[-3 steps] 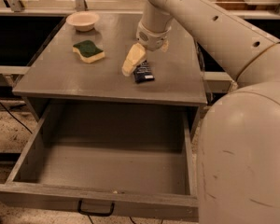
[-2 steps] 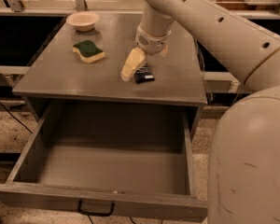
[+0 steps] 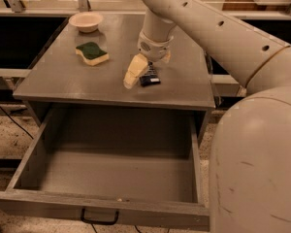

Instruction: Place rxbar blueberry into top drawer

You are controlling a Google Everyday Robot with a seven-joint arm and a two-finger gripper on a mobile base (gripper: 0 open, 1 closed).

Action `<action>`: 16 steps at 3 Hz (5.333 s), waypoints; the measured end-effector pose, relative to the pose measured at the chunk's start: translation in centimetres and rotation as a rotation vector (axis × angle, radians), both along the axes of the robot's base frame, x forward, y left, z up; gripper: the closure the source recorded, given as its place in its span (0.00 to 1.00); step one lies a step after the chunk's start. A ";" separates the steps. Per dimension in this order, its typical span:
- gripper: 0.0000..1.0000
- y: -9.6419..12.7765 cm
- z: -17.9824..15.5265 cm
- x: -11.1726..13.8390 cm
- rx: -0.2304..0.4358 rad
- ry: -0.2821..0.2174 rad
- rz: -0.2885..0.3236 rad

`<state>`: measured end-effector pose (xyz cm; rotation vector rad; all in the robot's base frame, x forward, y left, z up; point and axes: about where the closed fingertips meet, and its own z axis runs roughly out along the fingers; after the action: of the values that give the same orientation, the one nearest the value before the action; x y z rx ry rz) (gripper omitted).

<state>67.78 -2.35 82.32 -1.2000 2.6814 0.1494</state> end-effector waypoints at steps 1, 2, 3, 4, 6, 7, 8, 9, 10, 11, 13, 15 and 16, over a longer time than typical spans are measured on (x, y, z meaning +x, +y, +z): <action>0.00 0.3 -0.6 0.2 0.008 0.014 0.010; 0.00 0.9 -1.7 -0.1 0.022 0.046 0.033; 0.00 0.9 -1.7 -0.1 0.022 0.046 0.033; 0.19 0.9 -1.7 -0.1 0.022 0.046 0.033; 0.66 0.9 -1.7 -0.1 0.022 0.046 0.033; 0.89 0.9 -1.7 -0.1 0.022 0.046 0.033; 1.00 0.9 -1.7 -0.1 0.022 0.046 0.033; 1.00 0.9 -1.0 -0.1 0.022 0.046 0.033; 1.00 0.9 -0.3 -0.1 0.022 0.045 0.033; 1.00 -0.6 4.6 -2.2 -0.001 -0.089 0.009; 1.00 -2.1 13.5 -8.9 -0.027 -0.492 -0.077; 1.00 -2.4 9.9 -11.8 -0.033 -0.533 -0.093; 1.00 -2.3 9.6 -13.2 -0.016 -0.514 -0.079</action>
Offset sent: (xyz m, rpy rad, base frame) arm 0.0014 0.0021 -0.0063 0.0138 0.0302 0.0196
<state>54.61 -4.68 91.97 -0.9714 2.2734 -0.1706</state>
